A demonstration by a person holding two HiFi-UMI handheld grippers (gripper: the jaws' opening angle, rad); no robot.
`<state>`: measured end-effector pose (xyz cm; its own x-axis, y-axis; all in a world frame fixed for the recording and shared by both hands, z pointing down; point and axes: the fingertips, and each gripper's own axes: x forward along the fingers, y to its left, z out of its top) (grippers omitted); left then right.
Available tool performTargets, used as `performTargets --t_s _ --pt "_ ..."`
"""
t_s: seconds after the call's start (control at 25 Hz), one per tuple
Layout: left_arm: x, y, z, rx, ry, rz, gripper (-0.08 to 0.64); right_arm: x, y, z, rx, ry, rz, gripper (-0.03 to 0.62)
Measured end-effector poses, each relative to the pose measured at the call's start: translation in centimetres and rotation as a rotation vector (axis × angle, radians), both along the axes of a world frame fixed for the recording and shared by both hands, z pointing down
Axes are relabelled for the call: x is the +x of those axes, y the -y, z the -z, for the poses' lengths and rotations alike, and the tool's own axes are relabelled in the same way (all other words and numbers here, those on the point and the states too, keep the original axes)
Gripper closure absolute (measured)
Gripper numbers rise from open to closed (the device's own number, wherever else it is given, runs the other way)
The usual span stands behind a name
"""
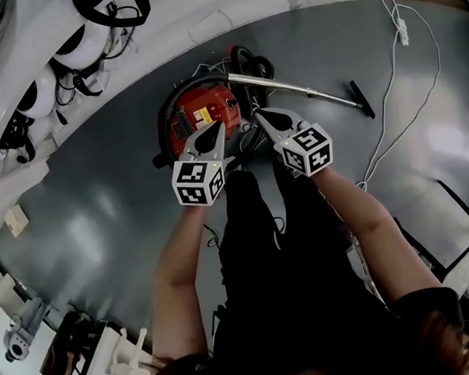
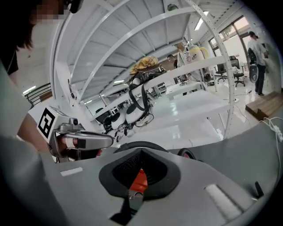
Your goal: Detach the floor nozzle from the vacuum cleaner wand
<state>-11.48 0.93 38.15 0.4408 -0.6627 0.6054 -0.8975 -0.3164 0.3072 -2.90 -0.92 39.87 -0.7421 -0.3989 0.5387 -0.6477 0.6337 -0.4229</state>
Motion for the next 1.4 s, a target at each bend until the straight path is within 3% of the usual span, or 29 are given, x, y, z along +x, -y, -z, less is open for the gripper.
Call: performTargets --t_s 0.16,0.44,0.64,0.84,1.04,1.2,1.4 --pt "0.6 2.1 -3.7 -0.043 0.061 0.041 0.549 0.8 1.8 -3.5 -0.038 -0.018 0.024 0.600" --pt "2.2 4.0 -8.5 -0.057 0.127 -0.003 0.549 0.7 4.4 -8.9 -0.072 -0.057 0.076 0.600" --pt "0.5 5.4 -11.4 -0.085 0.166 0.080 0.549 -0.3 6.7 -11.8 -0.027 -0.079 0.141 0.598" --pt "-1.2 6.3 -13.8 -0.124 0.166 0.169 0.549 -1.1 8.6 -15.8 0.000 -0.161 0.181 0.519" --pt "-2.2 7.3 -15.5 -0.134 0.166 0.202 0.549 -2.9 9.7 -19.2 0.079 -0.260 0.323 0.451" --pt "-2.2 7.4 -16.3 -0.156 0.126 0.261 0.549 -4.0 10.3 -21.4 0.087 -0.311 0.444 0.423" --pt "-2.0 8.4 -17.0 -0.153 0.107 0.232 0.549 -5.6 11.3 -23.1 0.147 -0.375 0.620 0.372"
